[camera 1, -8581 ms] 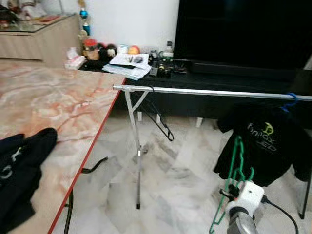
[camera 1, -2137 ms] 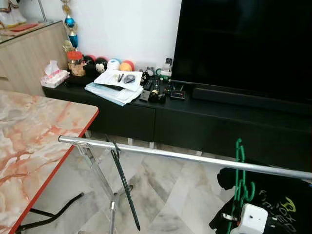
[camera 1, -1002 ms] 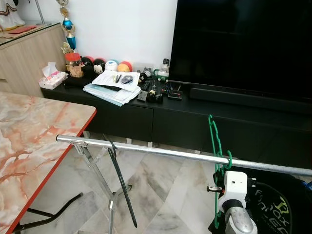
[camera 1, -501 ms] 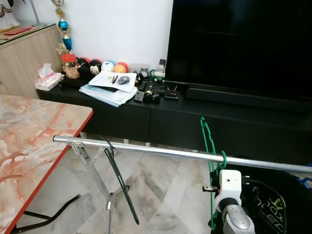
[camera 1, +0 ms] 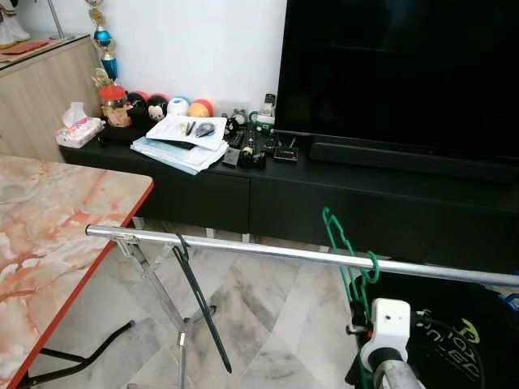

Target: Hang hanger

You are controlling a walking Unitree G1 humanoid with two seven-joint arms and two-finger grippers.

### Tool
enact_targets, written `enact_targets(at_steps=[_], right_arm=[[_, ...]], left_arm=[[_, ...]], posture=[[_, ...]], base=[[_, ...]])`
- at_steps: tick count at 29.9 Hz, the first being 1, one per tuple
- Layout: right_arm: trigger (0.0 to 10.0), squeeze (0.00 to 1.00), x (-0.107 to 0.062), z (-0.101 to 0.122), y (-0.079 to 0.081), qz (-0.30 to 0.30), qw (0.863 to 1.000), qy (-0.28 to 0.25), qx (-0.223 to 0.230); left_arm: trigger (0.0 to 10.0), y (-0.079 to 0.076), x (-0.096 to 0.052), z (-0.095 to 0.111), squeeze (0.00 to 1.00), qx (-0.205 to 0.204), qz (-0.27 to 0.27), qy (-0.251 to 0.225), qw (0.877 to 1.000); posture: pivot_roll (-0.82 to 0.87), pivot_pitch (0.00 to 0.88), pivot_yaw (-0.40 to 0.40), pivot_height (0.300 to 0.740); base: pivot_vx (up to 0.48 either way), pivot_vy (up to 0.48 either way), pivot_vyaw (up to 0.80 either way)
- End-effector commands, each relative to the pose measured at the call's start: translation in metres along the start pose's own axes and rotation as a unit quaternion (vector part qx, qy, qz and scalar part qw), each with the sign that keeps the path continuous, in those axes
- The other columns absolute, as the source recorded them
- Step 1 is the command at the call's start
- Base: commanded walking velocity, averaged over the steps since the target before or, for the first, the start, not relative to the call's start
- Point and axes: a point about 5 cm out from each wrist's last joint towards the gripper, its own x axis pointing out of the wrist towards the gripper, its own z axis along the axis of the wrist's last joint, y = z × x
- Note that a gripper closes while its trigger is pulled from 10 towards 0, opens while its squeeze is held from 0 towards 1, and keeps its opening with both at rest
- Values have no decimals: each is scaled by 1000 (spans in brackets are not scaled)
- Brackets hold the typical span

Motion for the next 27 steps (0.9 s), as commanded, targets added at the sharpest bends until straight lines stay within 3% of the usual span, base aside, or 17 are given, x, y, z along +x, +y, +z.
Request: enact_targets(at_steps=[1, 15, 24, 25, 27], right_arm=[[10000, 749, -3, 4, -1, 0, 1000, -16, 2], [10000, 706, -42, 11, -13, -28, 997, -71, -18], [10000, 663, -62, 12, -20, -54, 995, -76, -21], [10000, 59, -61, 12, -20, -54, 995, -75, -23], [10000, 0, -60, 12, -20, -54, 995, -74, -25]], left_arm=[[10000, -1, -1, -7, 0, 4, -3, 16, 1000], [10000, -3, -1, -8, 0, 8, -6, 22, 1000], [10000, -6, 1, -4, 0, 12, -7, 19, 1000], [10000, -6, 1, -4, 0, 11, -5, 19, 1000], [10000, -5, 1, -4, 0, 12, -2, 18, 1000]], posture=[[123, 37, -24, 740], [112, 35, -26, 740], [98, 25, -20, 740], [98, 25, -20, 740], [99, 17, -18, 740]], base=[[0, 0, 0], [0, 0, 0], [0, 0, 0], [0, 0, 0], [0, 0, 0]])
